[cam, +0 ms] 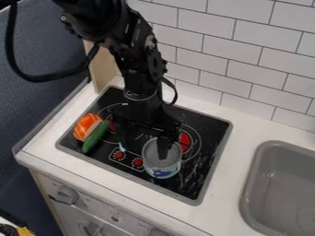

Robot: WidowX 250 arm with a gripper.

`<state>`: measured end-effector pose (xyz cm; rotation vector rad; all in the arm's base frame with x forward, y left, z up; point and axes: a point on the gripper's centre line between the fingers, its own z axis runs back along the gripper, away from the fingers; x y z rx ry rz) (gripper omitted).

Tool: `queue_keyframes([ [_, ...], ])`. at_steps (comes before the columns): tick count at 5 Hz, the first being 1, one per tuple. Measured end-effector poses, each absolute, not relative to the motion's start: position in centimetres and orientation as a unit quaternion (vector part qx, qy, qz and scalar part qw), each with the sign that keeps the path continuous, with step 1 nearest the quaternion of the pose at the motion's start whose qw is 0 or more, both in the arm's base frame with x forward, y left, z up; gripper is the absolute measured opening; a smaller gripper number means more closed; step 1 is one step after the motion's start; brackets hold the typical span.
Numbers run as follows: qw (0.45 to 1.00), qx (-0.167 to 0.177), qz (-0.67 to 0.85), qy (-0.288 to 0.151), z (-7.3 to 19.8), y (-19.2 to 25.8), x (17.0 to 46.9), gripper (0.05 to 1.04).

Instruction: Moved the can to the top right corner of the stove

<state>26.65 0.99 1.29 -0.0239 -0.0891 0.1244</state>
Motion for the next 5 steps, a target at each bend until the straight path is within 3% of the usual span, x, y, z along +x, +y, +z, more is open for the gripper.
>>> queue_keyframes([
  [1, 0.997, -0.014, 0.061, -0.036, 0.7, 0.9, 26.3, 0.999],
  [3, 0.996, -0.053, 0.014, -0.075, -1.4, 0.1, 25.6, 0.999],
  [5, 0.998, -0.027, 0.028, -0.055, -5.0, 0.2, 26.0, 0.999],
])
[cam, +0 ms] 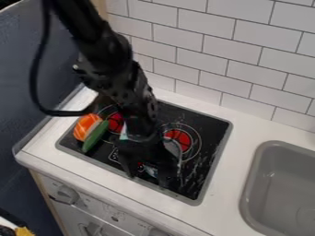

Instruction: Moved the can to the top right corner of the stove

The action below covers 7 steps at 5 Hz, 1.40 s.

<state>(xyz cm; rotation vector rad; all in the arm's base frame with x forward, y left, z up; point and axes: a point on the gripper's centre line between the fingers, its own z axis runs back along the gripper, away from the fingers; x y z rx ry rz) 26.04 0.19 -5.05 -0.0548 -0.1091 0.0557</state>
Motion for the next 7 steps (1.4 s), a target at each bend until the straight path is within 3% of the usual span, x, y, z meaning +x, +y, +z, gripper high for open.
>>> queue_keyframes([
  [1, 0.999, -0.003, 0.023, -0.045, -5.7, 0.0, 26.3, 0.999],
  [7, 0.997, -0.001, 0.043, -0.068, -6.3, -0.9, 33.0, 0.999],
])
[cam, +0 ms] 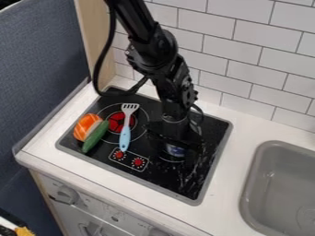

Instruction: Moved the can to the top right corner of the stove

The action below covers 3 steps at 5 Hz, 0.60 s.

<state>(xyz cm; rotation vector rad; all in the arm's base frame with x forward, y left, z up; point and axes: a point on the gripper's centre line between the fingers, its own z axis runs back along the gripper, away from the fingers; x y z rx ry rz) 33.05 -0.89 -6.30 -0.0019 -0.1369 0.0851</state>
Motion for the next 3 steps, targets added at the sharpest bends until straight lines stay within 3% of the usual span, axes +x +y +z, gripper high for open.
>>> queue_keyframes([
  [3, 0.995, -0.007, 0.048, -0.082, -6.0, -1.6, 37.7, 1.000],
])
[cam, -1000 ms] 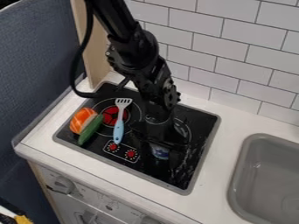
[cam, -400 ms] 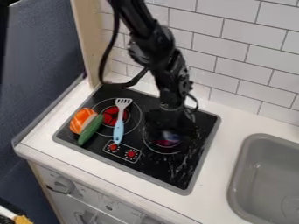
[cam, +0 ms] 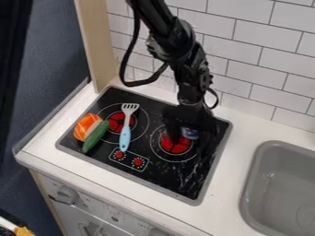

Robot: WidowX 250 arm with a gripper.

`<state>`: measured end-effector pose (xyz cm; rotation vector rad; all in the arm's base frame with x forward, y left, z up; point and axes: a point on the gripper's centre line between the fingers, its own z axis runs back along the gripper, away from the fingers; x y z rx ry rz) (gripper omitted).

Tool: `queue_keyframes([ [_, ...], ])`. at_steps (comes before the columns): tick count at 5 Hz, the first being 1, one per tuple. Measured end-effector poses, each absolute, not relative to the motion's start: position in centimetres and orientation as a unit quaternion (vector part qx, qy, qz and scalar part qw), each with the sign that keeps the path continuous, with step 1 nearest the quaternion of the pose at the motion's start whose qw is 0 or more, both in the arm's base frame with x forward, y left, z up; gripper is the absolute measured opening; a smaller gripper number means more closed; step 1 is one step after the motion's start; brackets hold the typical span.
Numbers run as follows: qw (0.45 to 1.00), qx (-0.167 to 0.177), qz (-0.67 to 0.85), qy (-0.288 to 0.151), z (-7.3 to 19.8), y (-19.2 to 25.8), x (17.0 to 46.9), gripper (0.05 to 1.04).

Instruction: Moved the can to the top right corner of the stove

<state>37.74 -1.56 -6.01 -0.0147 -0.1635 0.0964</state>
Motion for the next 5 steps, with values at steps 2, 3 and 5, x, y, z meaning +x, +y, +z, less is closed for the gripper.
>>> queue_keyframes([
  [2, 0.998, -0.009, 0.029, -0.049, -5.6, -1.7, 37.3, 0.999],
  [3, 0.998, -0.007, 0.026, -0.059, -3.7, -1.6, 37.2, 0.999],
  [5, 0.995, 0.012, 0.016, -0.100, 2.0, -0.9, 35.8, 0.999],
])
